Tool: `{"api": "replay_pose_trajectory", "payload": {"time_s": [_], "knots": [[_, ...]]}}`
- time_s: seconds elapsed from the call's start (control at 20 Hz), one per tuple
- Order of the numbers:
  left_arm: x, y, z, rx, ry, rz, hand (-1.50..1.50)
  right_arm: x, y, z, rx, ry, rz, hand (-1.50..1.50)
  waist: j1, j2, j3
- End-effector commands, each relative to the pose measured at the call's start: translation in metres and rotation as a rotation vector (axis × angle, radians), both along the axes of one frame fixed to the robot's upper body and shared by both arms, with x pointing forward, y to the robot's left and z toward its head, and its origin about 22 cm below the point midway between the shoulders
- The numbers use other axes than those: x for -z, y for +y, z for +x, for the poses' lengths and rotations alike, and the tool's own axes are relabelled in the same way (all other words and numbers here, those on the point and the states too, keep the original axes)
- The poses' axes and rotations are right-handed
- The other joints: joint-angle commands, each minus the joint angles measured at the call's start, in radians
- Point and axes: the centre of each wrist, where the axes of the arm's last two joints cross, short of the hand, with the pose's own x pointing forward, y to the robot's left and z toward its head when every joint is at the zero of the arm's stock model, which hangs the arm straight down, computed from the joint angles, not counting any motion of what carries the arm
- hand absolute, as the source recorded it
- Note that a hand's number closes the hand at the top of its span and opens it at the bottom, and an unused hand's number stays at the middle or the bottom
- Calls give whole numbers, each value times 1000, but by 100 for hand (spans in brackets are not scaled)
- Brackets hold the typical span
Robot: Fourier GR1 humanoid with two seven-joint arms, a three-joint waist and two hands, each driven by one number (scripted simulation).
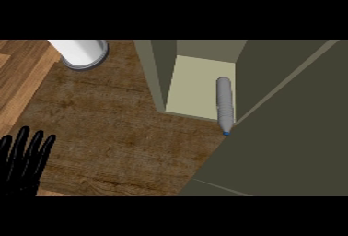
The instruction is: Pick up the bottled water, place it into the cabinet and close the cabinet
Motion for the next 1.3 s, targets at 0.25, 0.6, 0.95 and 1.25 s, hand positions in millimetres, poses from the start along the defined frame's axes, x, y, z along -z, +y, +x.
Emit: {"api": "replay_pose_trajectory", "payload": {"time_s": [0.25,0.6,0.95,1.25], "knots": [[4,9,-4,-36,15,8,-150,13,-9,31,453,164,149,150,-59,-8,5],[6,7,-4,-10,17,-9,-150,20,-16,61,609,207,189,150,-26,-1,6],[0,14,7,2,5,-23,-150,5,11,135,752,249,200,150,-15,-5,10],[7,6,3,2,33,-23,-150,-14,45,204,816,293,182,150,-26,-14,14]]}}
